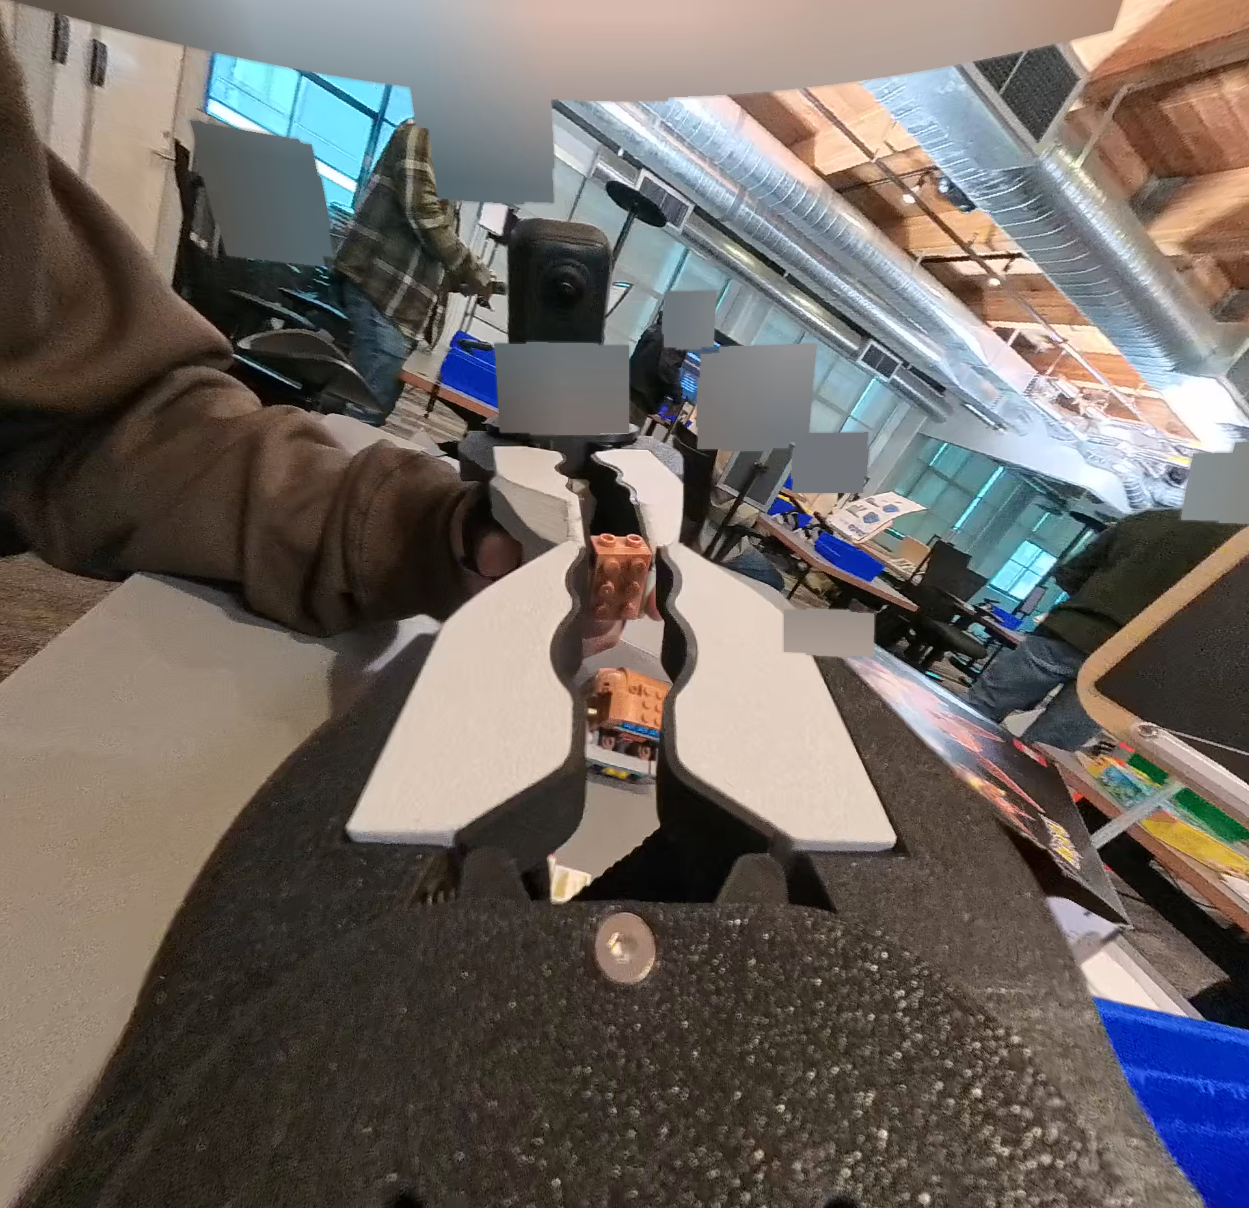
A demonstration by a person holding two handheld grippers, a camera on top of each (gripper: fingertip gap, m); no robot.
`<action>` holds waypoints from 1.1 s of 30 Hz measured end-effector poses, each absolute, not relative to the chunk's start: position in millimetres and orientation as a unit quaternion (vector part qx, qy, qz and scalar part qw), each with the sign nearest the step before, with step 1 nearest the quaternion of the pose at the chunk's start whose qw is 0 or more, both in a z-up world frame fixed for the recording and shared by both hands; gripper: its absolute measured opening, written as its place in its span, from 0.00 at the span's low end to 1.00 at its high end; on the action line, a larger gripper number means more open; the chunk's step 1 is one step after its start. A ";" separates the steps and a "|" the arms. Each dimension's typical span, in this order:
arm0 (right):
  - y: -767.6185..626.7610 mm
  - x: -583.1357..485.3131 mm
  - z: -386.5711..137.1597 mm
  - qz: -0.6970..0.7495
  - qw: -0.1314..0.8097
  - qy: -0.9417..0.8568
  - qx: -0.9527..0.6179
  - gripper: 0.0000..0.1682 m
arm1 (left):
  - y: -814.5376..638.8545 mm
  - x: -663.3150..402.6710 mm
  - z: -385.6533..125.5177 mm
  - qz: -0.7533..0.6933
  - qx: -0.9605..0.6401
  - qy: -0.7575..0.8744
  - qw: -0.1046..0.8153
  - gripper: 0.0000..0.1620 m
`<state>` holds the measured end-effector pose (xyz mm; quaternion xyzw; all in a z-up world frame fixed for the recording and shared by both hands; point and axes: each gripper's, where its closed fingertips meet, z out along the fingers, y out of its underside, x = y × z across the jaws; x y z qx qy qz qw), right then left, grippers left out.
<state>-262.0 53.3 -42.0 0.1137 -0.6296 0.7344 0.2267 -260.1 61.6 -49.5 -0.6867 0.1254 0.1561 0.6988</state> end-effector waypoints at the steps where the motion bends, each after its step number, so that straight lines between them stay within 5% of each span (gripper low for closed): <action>1: 52.8 -260.6 -43.3 0.732 0.221 -0.634 0.118 0.10 | 61.4 -258.9 -50.3 0.153 -0.689 0.130 0.697 0.10; 33: 44.6 -260.7 -78.2 0.647 0.212 -0.714 0.161 0.08 | 55.6 -255.0 -79.9 0.148 -0.763 0.171 0.605 0.10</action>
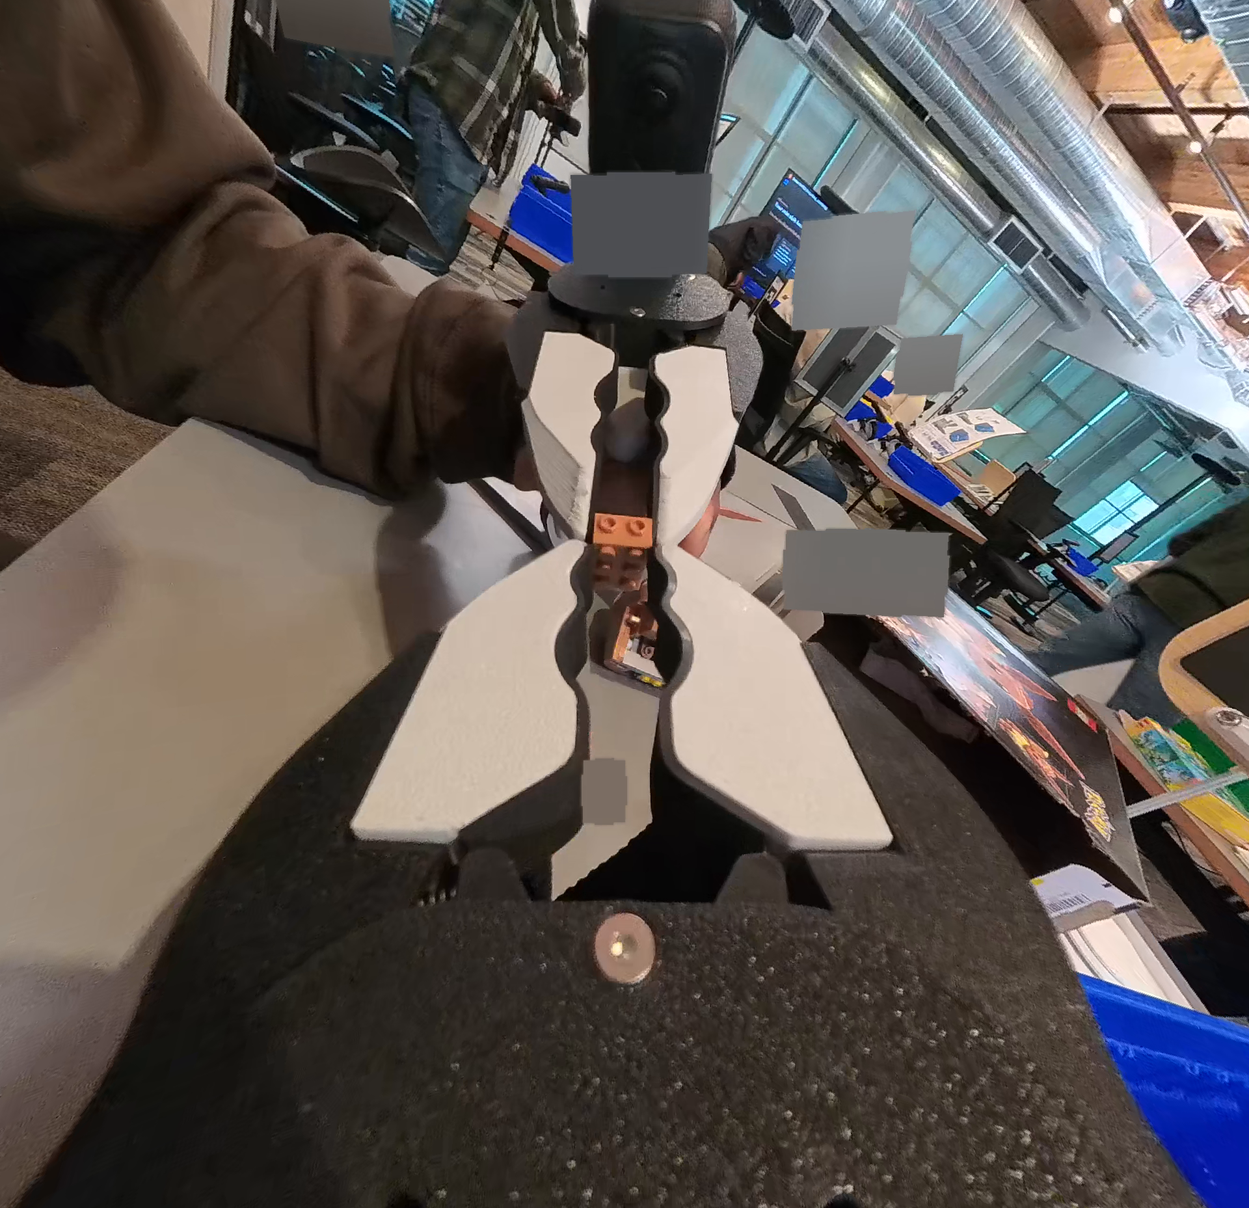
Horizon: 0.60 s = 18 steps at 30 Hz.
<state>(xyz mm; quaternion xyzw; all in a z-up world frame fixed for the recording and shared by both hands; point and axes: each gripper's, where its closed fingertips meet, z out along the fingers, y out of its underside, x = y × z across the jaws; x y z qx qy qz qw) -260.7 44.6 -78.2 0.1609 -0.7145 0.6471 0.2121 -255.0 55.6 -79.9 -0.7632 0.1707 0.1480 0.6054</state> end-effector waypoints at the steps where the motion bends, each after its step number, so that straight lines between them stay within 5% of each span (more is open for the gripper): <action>1: 44.5 -260.6 -78.4 0.647 0.212 -0.714 0.162 0.08 | 55.3 -254.8 -80.3 0.147 -0.764 0.172 0.605 0.10; 16: 47.6 -257.8 -77.0 0.648 0.213 -0.712 0.168 0.08 | 55.0 -253.3 -78.9 0.142 -0.760 0.175 0.609 0.10; 18: 50.0 -258.4 -75.5 0.649 0.216 -0.709 0.168 0.00 | 54.2 -253.2 -77.0 0.141 -0.757 0.174 0.614 0.10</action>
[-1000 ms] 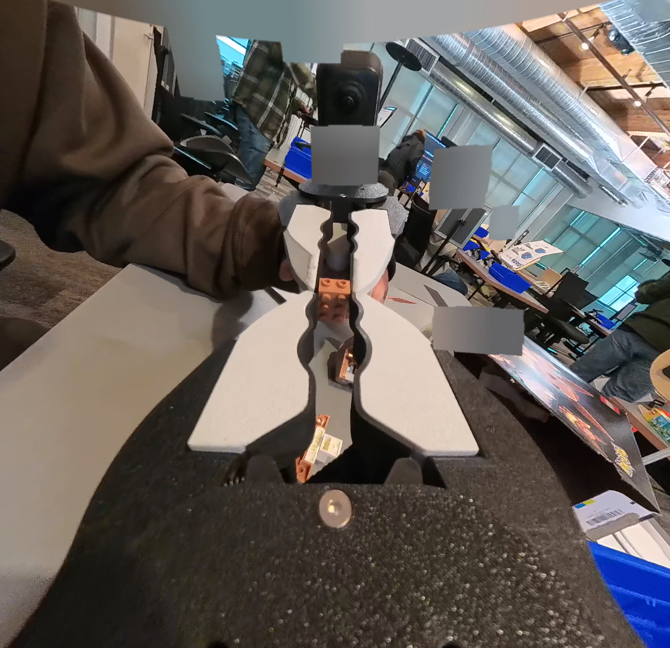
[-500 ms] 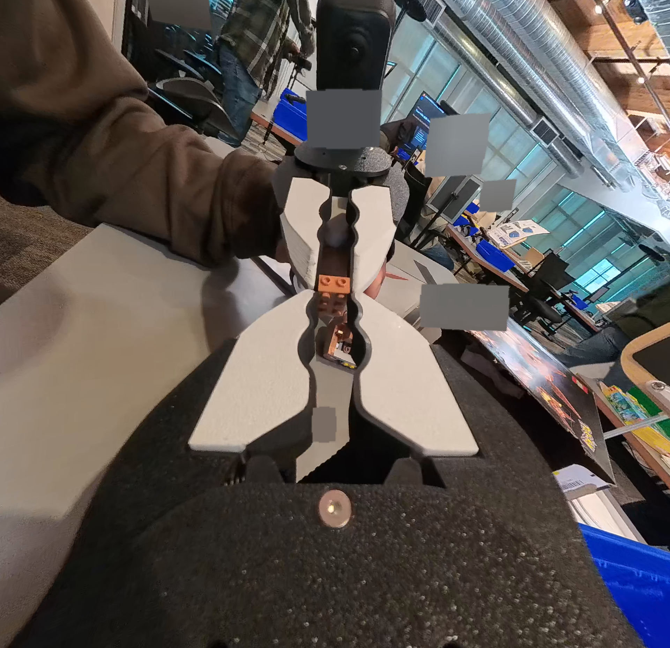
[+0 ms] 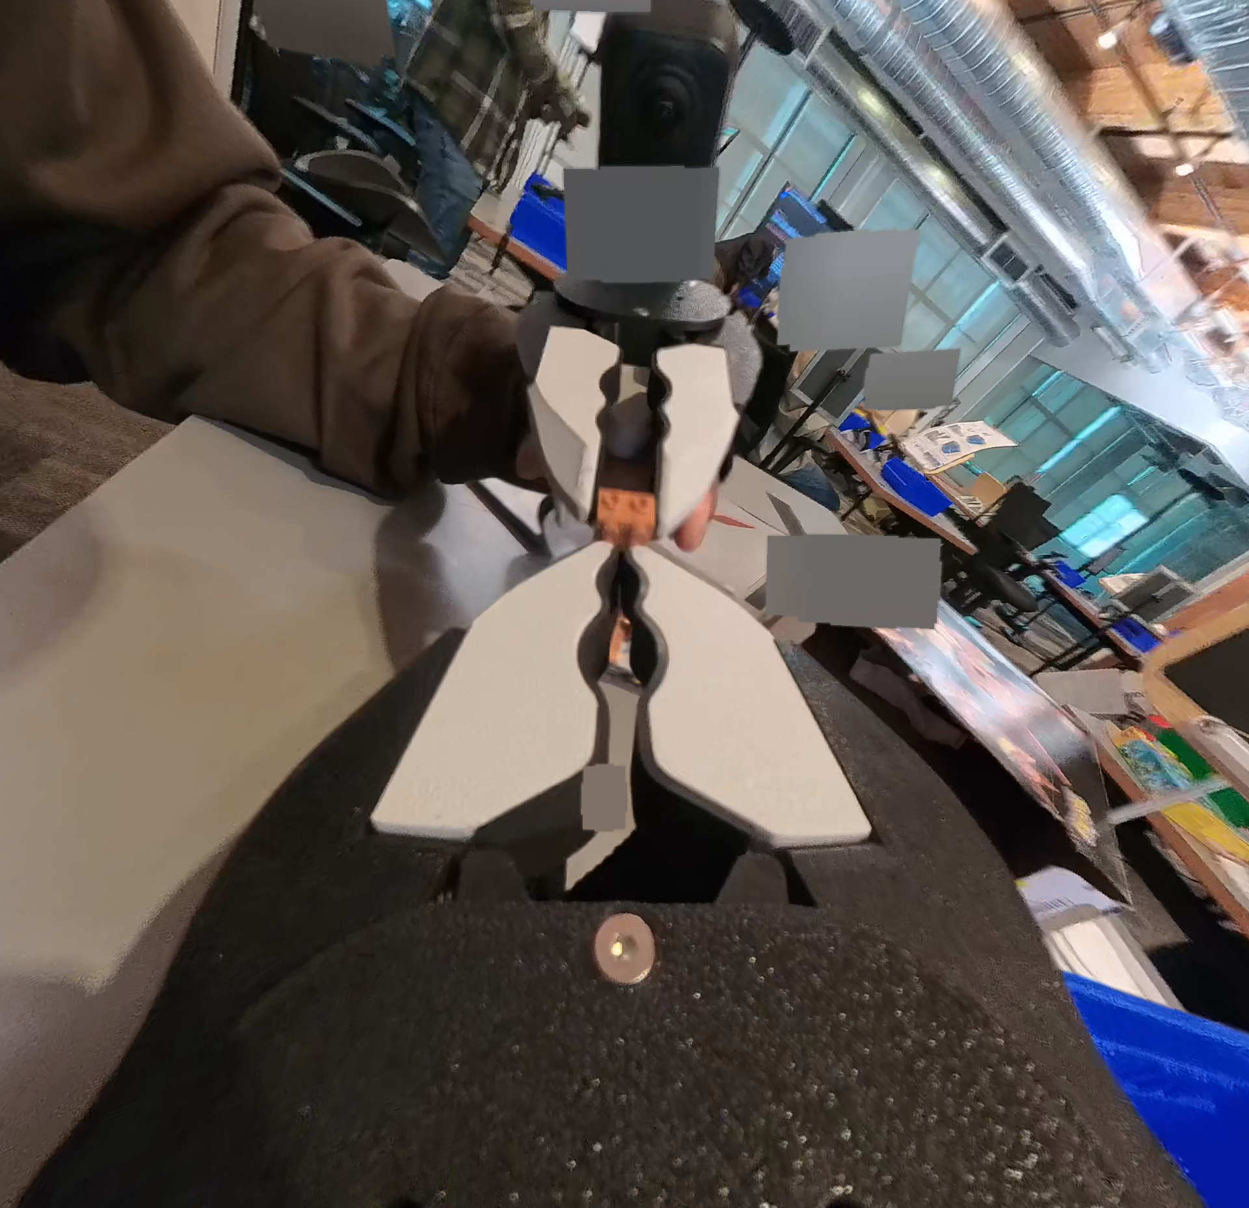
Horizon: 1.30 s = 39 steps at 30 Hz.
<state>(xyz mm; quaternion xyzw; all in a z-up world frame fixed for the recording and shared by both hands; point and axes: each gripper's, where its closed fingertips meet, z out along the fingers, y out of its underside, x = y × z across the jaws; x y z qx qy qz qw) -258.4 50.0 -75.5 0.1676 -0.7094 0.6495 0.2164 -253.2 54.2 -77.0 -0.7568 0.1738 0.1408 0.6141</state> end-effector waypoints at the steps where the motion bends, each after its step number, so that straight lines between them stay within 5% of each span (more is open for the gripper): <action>1: 52.8 -261.8 -73.6 0.651 0.223 -0.707 0.162 0.00 | 51.0 -253.9 -71.2 0.142 -0.748 0.170 0.626 0.10; 5: 59.6 -269.1 -63.5 0.677 0.213 -0.690 0.143 0.00 | 27.6 -258.8 -39.5 0.155 -0.704 0.150 0.676 0.10; 20: 43.8 -296.6 -85.0 0.640 0.326 -0.689 0.094 0.08 | 45.0 -284.2 -59.7 0.203 -0.718 0.102 0.658 0.10; 39: 71.1 -317.5 -71.4 0.652 0.396 -0.646 -0.028 0.06 | 55.1 -291.9 -30.6 0.298 -0.650 0.027 0.699 0.10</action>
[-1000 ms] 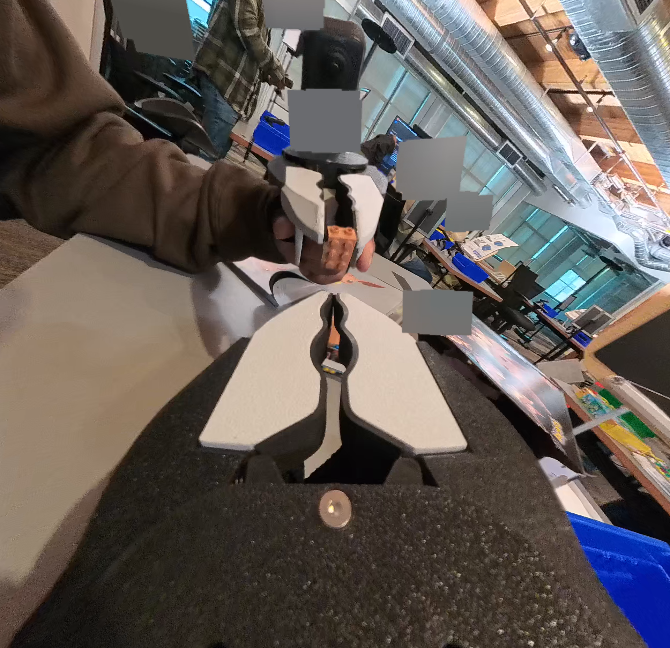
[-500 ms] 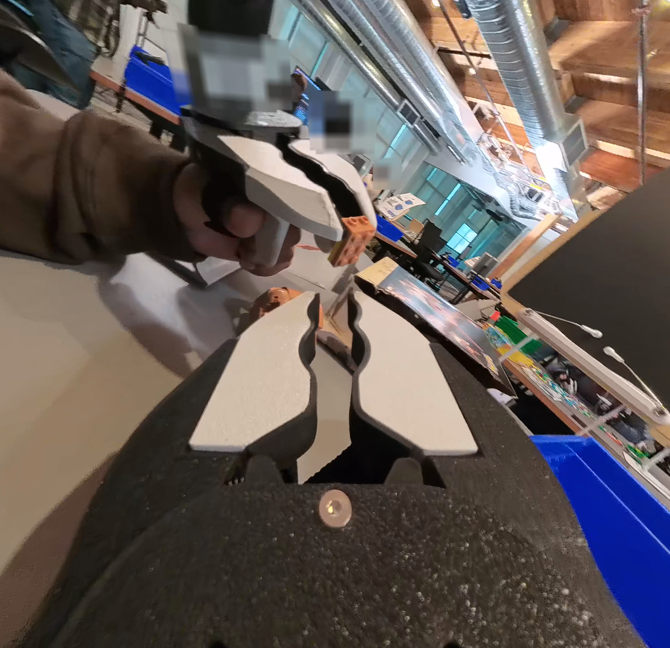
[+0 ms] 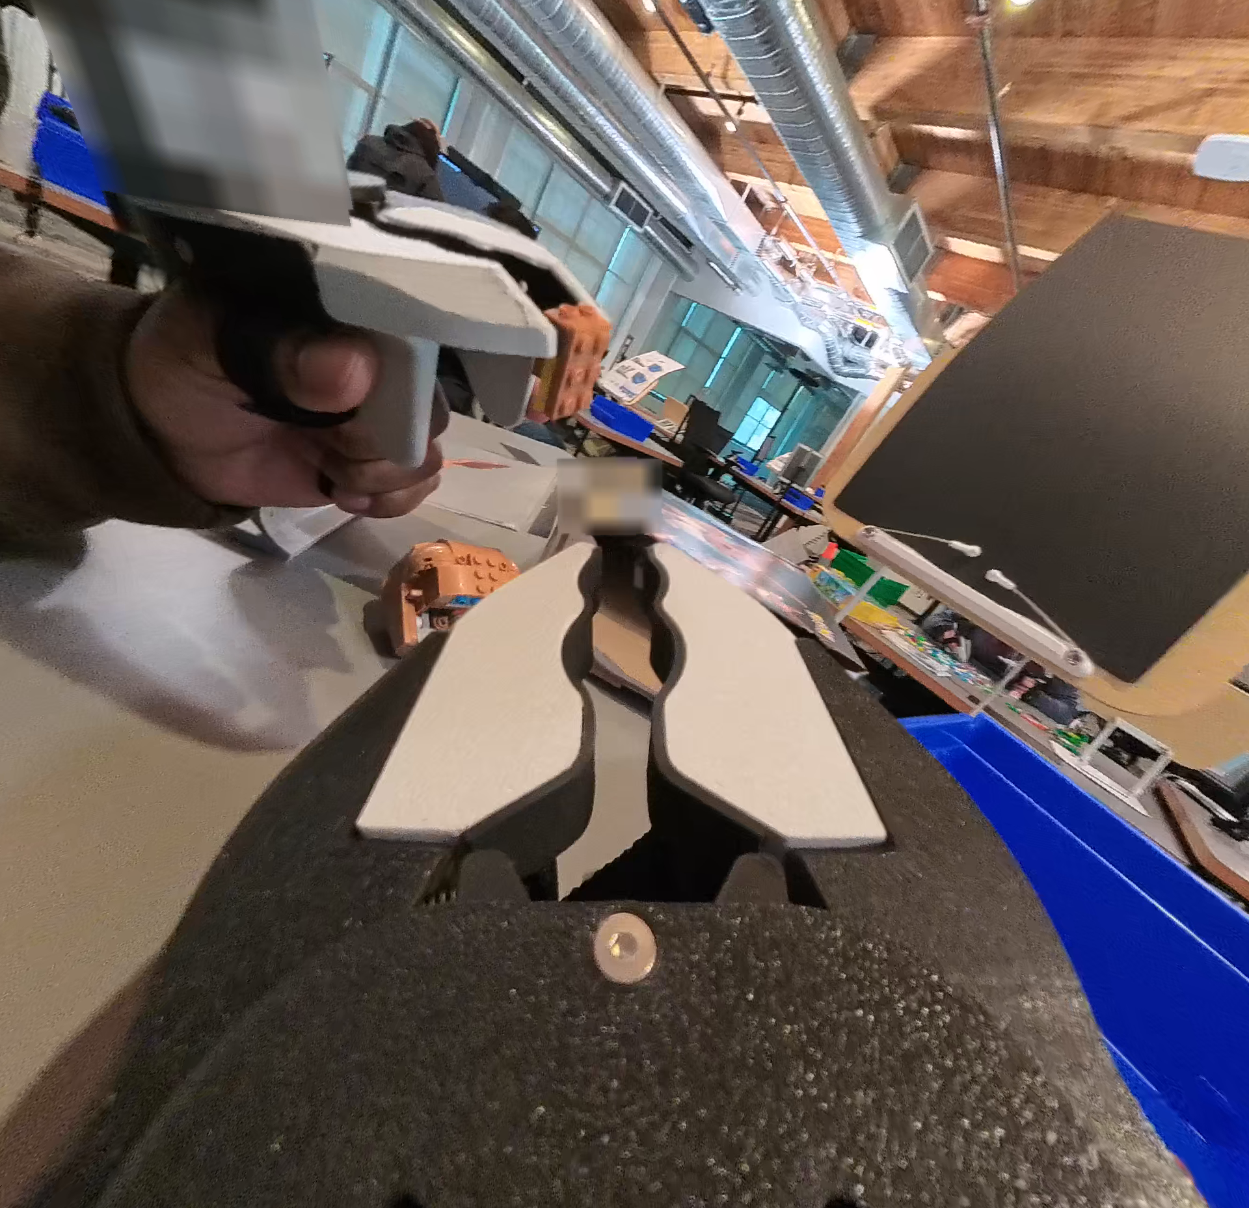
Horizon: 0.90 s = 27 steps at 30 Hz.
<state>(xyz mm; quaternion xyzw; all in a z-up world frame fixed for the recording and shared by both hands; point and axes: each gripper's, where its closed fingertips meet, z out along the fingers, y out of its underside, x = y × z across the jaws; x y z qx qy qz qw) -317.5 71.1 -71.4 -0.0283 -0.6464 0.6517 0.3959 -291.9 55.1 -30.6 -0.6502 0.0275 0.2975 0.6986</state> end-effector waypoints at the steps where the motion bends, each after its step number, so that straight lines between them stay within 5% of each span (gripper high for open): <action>1: 75.0 -313.9 -68.4 0.652 0.403 -0.642 -0.031 0.06 | 57.4 -289.1 -30.6 0.302 -0.650 0.029 0.697 0.10; 9: 103.9 -248.1 -56.0 0.668 0.419 -0.614 -0.029 0.06 | 56.6 -237.9 -35.6 0.312 -0.637 -0.005 0.704 0.10; 27: 95.2 -222.9 -91.7 0.702 0.234 -0.660 -0.129 0.07 | 46.0 -212.3 -73.5 0.178 -0.629 -0.138 0.744 0.10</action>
